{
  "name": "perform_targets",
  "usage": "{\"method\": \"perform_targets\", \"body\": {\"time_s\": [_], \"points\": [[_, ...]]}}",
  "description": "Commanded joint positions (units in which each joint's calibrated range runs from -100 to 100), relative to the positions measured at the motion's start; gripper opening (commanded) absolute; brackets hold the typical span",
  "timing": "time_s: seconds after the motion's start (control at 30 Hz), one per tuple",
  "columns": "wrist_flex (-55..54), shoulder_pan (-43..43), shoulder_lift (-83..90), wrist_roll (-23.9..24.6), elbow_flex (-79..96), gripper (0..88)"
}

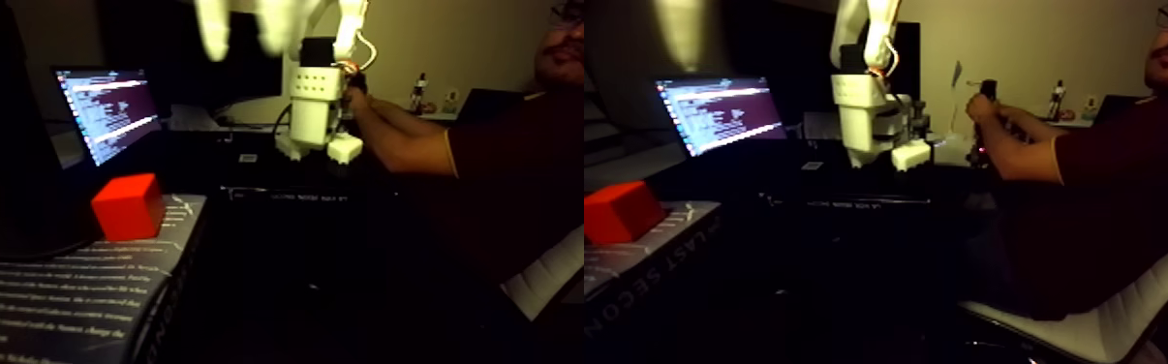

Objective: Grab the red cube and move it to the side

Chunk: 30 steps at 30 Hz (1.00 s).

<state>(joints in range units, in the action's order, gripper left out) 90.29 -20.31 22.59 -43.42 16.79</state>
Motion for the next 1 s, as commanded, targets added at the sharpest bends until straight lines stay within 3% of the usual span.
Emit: {"method": "perform_targets", "body": {"time_s": [0.0, 0.33, 0.4, 0.5, 0.67, 0.8, 0.97], "points": [[-1.35, 6.40, 8.25, -0.26, 7.84, 26.5], [-10.98, 26.55, 34.47, 8.38, 40.76, 25.5], [-11.57, 29.63, 39.43, 9.56, 46.39, 18.6], [-12.67, 33.13, 46.57, 12.96, 52.28, 0.6], [-18.75, 34.21, 58.08, 22.78, 58.18, 0.4], [-21.71, 34.46, 65.06, 33.95, 62.53, 0.7], [-22.22, 34.38, 72.87, 38.43, 70.60, 0.6]]}}
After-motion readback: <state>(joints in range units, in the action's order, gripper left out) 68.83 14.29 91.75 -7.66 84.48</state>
